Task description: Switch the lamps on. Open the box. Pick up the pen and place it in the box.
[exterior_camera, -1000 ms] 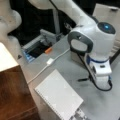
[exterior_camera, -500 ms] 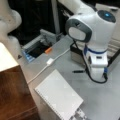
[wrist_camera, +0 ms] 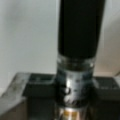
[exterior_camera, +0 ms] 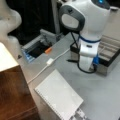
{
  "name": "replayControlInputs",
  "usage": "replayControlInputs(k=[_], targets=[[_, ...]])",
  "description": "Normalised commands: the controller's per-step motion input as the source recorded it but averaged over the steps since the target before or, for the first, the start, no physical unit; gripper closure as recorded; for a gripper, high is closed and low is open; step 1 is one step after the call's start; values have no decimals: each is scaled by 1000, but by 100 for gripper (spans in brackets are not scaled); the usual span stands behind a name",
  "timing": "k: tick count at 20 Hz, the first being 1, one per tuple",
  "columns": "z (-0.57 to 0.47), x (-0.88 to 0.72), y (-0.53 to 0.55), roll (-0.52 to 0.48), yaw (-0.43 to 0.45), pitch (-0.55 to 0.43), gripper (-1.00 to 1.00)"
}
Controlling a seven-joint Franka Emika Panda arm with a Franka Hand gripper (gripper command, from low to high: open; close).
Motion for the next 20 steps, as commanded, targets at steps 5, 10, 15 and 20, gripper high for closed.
replayControlInputs(k=[5,10,15,20], targets=[[89,-426,320,41,-555,-231,100],[-8,-402,491,17,-567,-282,100],[-72,-395,434,25,-328,-221,100],[-101,-297,279,44,-166,-191,100]])
